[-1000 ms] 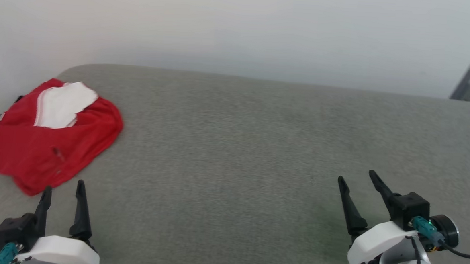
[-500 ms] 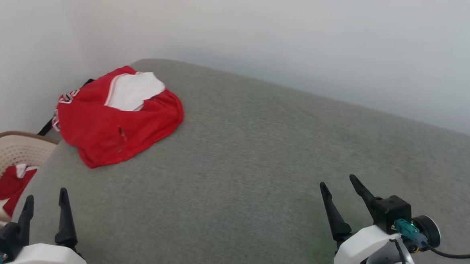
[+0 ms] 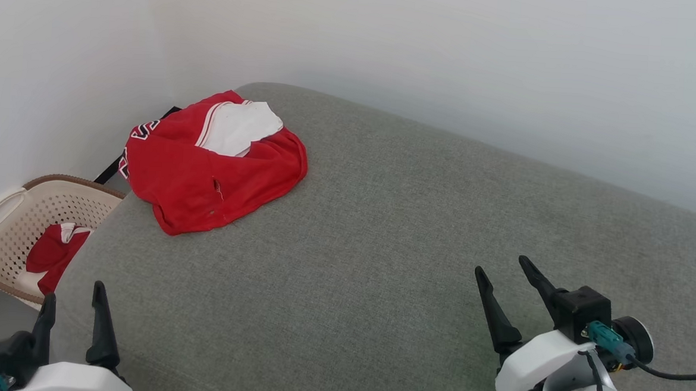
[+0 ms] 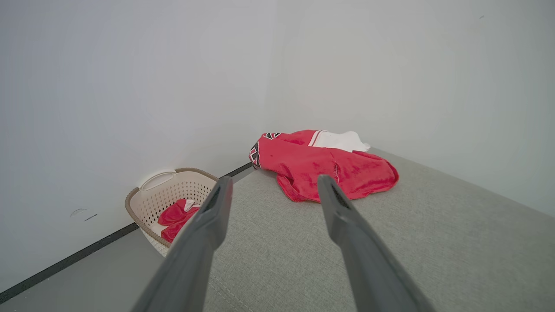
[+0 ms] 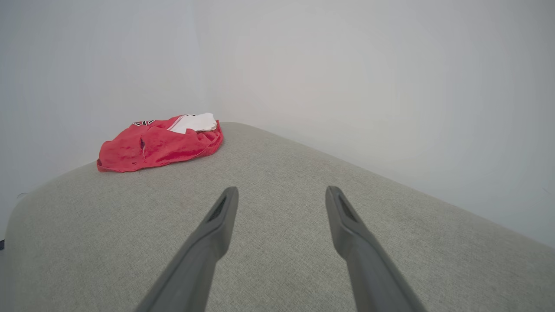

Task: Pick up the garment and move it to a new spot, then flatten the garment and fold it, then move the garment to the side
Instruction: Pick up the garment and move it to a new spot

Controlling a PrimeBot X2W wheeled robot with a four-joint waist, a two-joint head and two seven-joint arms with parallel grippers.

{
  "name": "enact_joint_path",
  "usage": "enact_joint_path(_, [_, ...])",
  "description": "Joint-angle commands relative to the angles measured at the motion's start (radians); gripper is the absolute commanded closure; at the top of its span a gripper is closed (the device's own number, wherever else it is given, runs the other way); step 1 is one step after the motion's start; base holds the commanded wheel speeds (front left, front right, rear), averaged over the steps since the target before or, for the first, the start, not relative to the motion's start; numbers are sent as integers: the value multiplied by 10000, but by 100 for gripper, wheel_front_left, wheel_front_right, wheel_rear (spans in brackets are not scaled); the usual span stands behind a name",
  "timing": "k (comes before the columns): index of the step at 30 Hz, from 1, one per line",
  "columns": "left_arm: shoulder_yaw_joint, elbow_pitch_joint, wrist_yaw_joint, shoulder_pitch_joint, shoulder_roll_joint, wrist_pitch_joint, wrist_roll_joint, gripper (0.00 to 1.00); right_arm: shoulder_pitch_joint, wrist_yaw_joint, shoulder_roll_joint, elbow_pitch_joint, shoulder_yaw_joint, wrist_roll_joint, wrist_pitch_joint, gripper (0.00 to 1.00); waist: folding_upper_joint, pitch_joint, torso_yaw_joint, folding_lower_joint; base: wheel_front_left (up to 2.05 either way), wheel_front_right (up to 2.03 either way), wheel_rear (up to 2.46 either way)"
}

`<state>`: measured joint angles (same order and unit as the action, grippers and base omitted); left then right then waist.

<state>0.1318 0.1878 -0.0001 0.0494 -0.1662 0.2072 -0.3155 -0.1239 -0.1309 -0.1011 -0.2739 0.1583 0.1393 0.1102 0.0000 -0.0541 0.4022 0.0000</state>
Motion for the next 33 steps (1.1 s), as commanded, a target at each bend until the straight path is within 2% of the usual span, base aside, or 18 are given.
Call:
enact_joint_path(1, [-39, 25, 8, -106, -16, -23, -62, 0, 6, 3, 14, 13, -41, -49, 29, 0, 0, 29, 21, 0, 0, 0, 0])
enact_joint_path(10, [-197, 465, -182, -979, -161, -75, -204, 0, -38, 3, 15, 134, -213, -207, -42, 0, 0, 315, -155, 0, 0, 0, 0])
enact_joint_path(17, [-360, 1379, -440, -2519, -625, -186, -196, 0, -313, 3, -76, 449, -266, -383, -221, 0, 0, 1001, -648, 0, 0, 0, 0])
enact_joint_path(25, [-469, 3511, -894, -4895, -1413, -123, -312, 0, -787, 3, -197, 926, -374, -574, -410, 0, 0, 2134, -1417, 0, 0, 0, 0])
enact_joint_path(33, [-875, 6321, -1240, -7431, -2361, -272, -704, 0, -1343, 3, -339, 1603, -416, -796, -640, 0, 0, 3603, -2188, 0, 0, 0, 0])
